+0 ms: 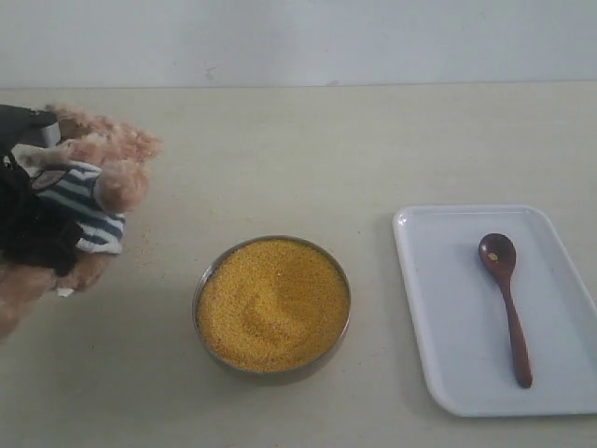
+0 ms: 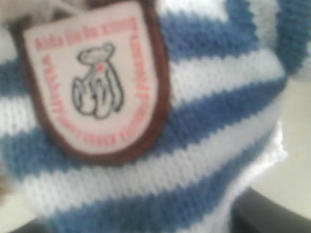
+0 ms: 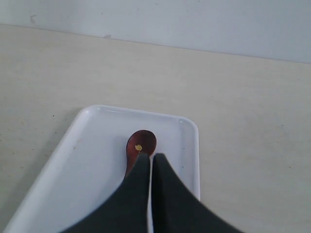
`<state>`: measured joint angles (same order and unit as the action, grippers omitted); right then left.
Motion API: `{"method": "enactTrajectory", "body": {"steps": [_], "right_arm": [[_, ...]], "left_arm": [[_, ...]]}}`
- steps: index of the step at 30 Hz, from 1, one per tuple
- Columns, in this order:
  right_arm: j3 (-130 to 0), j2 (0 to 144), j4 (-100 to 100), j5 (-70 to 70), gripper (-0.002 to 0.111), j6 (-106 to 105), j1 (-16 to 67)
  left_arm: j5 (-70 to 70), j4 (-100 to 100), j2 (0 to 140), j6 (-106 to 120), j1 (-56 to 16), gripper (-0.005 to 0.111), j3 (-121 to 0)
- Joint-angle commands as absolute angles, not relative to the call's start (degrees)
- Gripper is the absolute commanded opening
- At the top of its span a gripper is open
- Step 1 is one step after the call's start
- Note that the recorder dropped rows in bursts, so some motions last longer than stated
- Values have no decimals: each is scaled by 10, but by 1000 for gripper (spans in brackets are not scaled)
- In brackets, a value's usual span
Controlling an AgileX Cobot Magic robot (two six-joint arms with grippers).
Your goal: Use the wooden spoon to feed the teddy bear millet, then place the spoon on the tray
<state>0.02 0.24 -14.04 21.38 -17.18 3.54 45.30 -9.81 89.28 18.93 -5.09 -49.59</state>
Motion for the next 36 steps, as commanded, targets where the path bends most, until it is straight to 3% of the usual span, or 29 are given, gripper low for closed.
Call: {"method": "enactTrajectory", "body": {"steps": [1, 8, 16, 23, 28, 32, 36], "right_arm": [[0, 0, -138, 210, 1, -169, 34], [0, 0, -138, 210, 1, -175, 34], [0, 0, -142, 195, 1, -175, 34], [0, 0, -182, -18, 1, -139, 34], [0, 0, -310, -188, 1, 110, 35], [-64, 4, -146, -125, 1, 195, 35], [-140, 99, 64, -91, 1, 270, 35]], "left_arm": [[459, -34, 849, 253, -95, 4, -486], [377, 15, 815, 300, -142, 4, -448], [352, 23, 771, 514, -187, 4, -396], [321, 73, 708, 485, -186, 4, -356], [346, 73, 678, 441, -186, 4, -356], [361, 76, 671, 382, -186, 4, -356], [356, 89, 671, 376, -186, 4, -356]]}}
